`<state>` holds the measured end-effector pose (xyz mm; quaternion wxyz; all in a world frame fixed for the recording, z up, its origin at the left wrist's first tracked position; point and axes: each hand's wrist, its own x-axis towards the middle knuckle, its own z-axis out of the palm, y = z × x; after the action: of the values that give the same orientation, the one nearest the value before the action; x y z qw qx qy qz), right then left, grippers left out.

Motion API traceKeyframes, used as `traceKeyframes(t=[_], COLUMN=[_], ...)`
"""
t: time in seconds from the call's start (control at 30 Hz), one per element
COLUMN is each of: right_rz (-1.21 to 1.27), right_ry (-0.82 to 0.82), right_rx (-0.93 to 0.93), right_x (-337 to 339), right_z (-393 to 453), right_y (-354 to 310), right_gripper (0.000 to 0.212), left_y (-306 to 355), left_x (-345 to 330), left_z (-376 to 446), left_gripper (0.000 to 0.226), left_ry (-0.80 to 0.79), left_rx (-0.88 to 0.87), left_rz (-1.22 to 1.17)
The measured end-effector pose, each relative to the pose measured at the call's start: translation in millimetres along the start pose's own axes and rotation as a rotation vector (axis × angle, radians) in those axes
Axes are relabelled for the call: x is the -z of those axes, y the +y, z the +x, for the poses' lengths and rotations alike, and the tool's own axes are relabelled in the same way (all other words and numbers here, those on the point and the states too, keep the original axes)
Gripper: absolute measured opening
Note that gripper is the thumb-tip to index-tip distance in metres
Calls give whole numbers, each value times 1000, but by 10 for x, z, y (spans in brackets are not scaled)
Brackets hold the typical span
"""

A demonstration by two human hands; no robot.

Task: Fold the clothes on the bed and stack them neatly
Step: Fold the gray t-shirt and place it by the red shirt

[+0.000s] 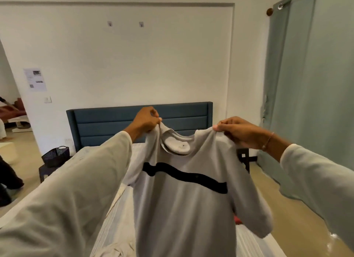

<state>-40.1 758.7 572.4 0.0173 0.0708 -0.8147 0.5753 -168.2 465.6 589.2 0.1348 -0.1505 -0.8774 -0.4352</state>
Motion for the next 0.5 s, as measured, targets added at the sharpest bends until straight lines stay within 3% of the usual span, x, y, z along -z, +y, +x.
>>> traceKeyframes(t=[0.1,0.23,0.33,0.43,0.5], right_rz=[196,350,299,245,24], right_ry=[17,111,155,137,109], right_rx=[27,56,58,29,38], right_x=[-390,-683,-751,-750,-709], right_z=[58,103,107,64,7], right_y=[-84,-164,-177,-217,-269], right_gripper=[27,29,29,29,35], left_y=[282,362,399,366,342], left_x=[-142,-258,-337,-375,-348], left_z=[-181,-327,-417,-430,-435], left_gripper=[11,22,37,27,17], left_ry=[-253,-506,-538,-528,-621], left_rx=[91,-43,-157,-297,-318], left_rz=[-274,-327,-221,-94,-90])
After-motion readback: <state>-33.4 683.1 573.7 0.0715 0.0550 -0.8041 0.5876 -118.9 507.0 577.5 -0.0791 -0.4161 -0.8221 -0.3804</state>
